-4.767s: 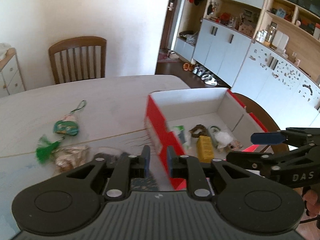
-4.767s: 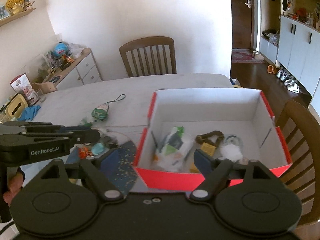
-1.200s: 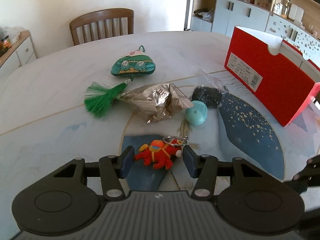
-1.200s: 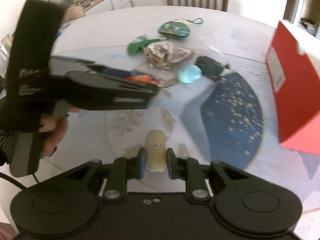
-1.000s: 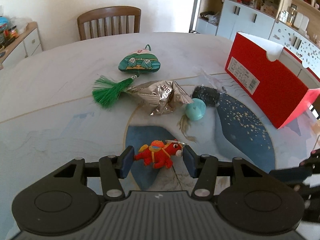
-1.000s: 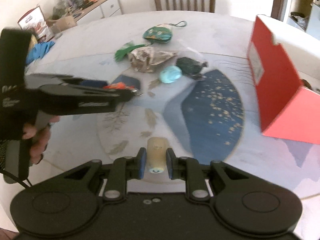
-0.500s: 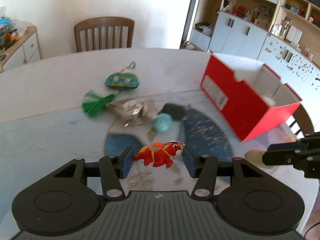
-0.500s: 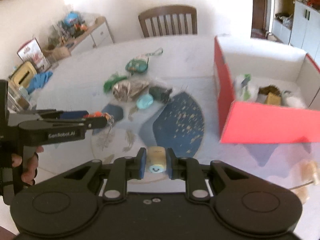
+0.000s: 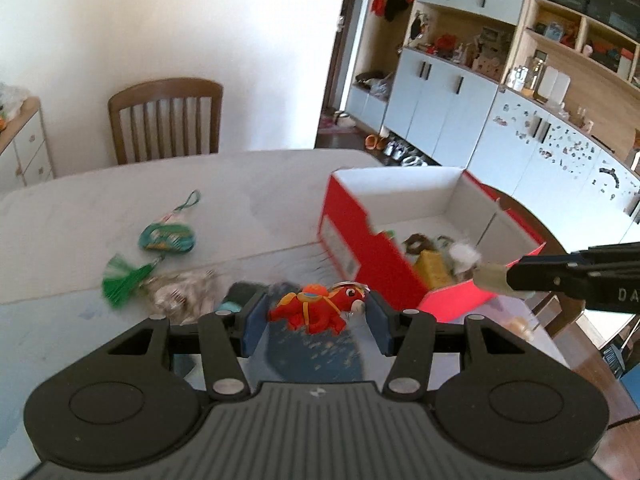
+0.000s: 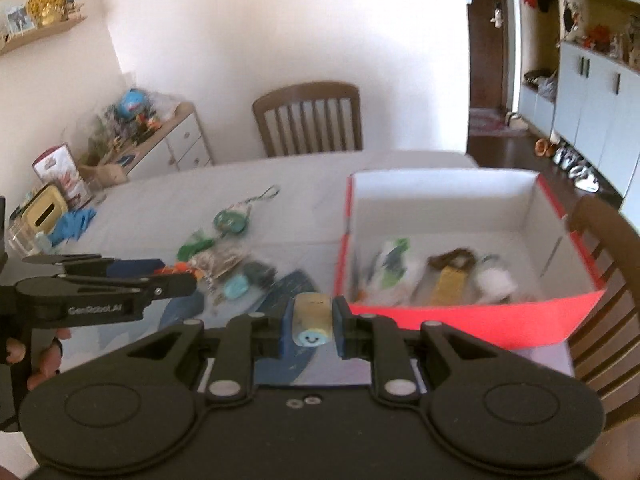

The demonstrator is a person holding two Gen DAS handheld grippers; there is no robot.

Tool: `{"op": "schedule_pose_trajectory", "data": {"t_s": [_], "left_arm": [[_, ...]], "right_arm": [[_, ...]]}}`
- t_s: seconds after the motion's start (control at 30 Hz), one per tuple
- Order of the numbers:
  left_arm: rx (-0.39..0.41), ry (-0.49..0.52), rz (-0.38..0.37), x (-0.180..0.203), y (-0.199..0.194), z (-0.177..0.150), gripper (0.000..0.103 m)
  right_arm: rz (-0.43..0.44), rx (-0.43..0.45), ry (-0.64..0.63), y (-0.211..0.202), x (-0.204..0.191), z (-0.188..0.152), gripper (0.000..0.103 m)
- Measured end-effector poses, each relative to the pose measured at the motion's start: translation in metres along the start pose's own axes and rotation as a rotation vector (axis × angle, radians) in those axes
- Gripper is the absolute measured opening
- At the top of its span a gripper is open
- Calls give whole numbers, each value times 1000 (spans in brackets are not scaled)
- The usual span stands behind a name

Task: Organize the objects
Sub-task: 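Carry the red toy and cream figurine over the red shoebox and lower them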

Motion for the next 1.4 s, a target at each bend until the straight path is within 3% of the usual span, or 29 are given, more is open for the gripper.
{"op": "schedule_pose_trajectory", "data": {"t_s": [0.4,0.7,1.1,1.4], "left_arm": [[6,43,-34,71,34,32,52],[-36,72,-4,112,86,50,53],[-102,132,75,142,153,62,52],[-185,153,114,147,198,60,53]], "right_arm": [[-61,52,53,-12,84,15,19],[-79,39,73,6,131,30,19],[-78,-48,60,68,160,48,19],[-54,-163,86,135,165,58,19]]}}
Point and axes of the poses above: each gripper's, at about its wrist camera, not at the fingertips, and y roughly the way its jaws point, x to its right, z to its top, the point moved 1 cm from there along y, roughly the way its jaws point, and after that the axes turned 1 degree about -z, right-handed, at the moved point
